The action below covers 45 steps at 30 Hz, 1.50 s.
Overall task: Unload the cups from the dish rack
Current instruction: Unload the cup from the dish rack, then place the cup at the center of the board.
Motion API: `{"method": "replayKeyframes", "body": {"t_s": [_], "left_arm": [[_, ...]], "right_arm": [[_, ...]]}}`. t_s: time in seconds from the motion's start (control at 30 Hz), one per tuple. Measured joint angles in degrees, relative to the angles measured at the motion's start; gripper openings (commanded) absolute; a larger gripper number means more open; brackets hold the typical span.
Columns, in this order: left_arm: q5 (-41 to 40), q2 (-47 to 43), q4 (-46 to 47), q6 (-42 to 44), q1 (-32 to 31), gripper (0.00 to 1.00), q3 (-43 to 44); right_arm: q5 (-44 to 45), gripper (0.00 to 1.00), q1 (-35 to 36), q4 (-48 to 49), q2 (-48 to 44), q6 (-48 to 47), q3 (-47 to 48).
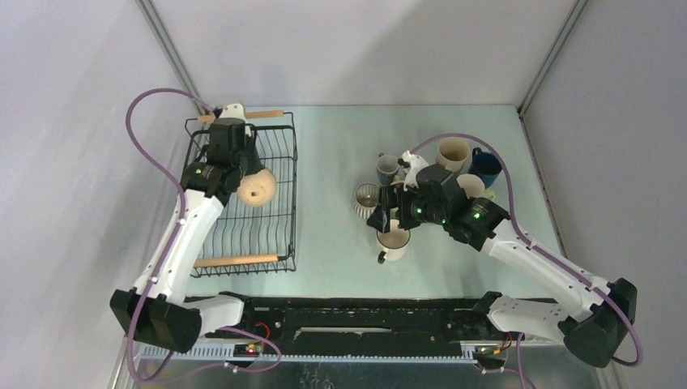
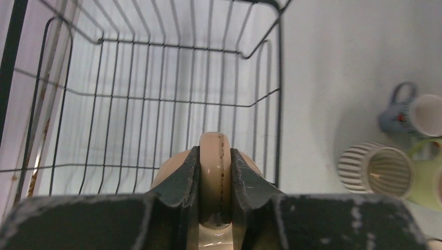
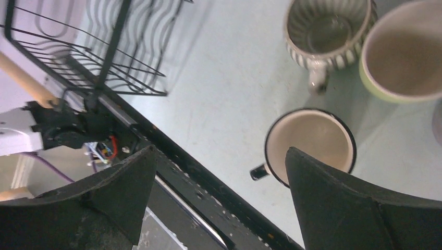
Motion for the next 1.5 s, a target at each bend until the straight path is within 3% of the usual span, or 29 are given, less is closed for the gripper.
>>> {"method": "replayKeyframes", "body": {"t_s": [0.4,0.67,1.07,1.5], "left_arm": [[12.2,-4.9,-1.7,3.0,-6.2,0.00,8.5],[25.8,-6.8,-0.5,3.1,-10.2,0.00,9.3],[45.5,-7.2,13.3,-4.3,-11.3,0.00,7.7],[54.8,-4.4,23.3,-10.6,-13.4,0.00,6.8]], "right_arm": [[-13.4,1.00,-3.4,9.4,0.2,-1.4,6.0],[-22.3,1.00,-3.7,15.4,0.2,-1.8,6.7],[-33.3,1.00,-6.3,26.1,3.9,0.1,8.3],[-38.7,1.00,-9.1,34.1,5.0,4.6,8.5]]}}
